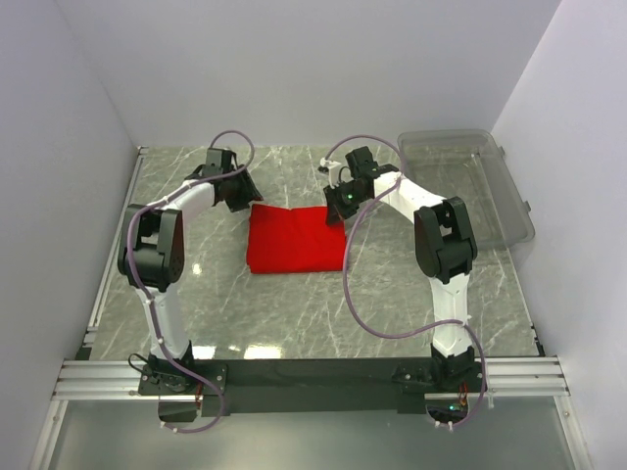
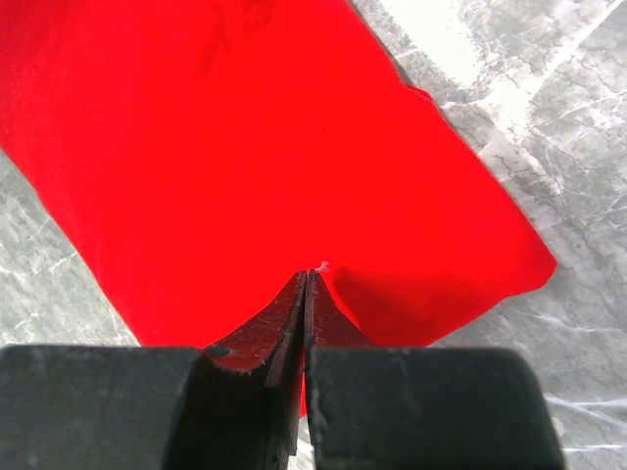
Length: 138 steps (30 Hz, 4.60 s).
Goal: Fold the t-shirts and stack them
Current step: Fold the tshirt, then neatly place the folded tshirt to the corner
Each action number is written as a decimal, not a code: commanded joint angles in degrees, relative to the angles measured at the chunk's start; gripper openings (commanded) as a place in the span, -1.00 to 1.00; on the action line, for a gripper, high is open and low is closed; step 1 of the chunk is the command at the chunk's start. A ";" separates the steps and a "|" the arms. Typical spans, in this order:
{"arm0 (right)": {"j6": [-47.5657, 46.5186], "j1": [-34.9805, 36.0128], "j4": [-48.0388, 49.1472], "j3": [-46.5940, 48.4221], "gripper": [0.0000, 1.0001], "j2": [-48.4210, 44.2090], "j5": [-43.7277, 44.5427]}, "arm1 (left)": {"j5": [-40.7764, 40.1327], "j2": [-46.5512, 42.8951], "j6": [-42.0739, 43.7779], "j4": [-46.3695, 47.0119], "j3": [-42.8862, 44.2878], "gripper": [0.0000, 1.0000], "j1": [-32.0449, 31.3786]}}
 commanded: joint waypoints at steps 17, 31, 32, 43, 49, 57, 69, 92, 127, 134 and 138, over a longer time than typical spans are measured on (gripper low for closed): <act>7.13 -1.39 3.23 6.58 -1.00 3.01 2.34 | 18.43 -19.39 -2.11 20.57 -17.81 0.24 -0.48; 14.71 -3.15 3.33 7.98 -1.00 6.96 11.85 | 14.49 -0.94 -4.32 18.13 -9.74 0.19 -1.54; 15.32 -3.50 2.72 8.25 -1.00 7.40 12.02 | 12.83 -0.32 -4.23 17.42 -8.95 0.18 -1.54; 15.33 -4.55 1.03 9.67 -1.00 7.42 11.15 | 10.35 0.41 -3.97 17.31 -9.03 0.22 -1.36; 6.57 -5.26 5.10 3.78 -1.00 -4.97 5.01 | 11.06 -8.98 0.85 18.83 -8.42 0.32 -1.18; -10.76 -5.26 -1.85 -7.19 -0.47 -18.60 -4.75 | 7.98 -24.02 5.52 8.30 -15.26 0.50 -1.27; -13.86 -5.26 0.69 -25.05 -0.14 -32.05 -5.90 | 4.56 -25.10 4.91 6.43 -31.26 0.58 -1.27; -11.04 -7.10 3.06 -28.48 -0.13 -34.60 -6.26 | 12.63 -11.74 2.71 9.95 -30.56 -0.16 -2.33; -13.41 -14.22 2.27 -29.10 -0.13 -34.52 -9.33 | -23.22 -1.11 25.99 -15.10 1.77 -0.99 28.61; -14.03 -15.63 2.10 -29.89 -0.13 -34.87 -9.95 | -29.19 4.96 26.62 -19.05 11.53 -0.93 30.19; -14.47 -15.89 1.83 -30.15 -0.13 -35.13 -9.77 | -27.54 3.66 25.91 -18.97 13.21 -0.21 30.19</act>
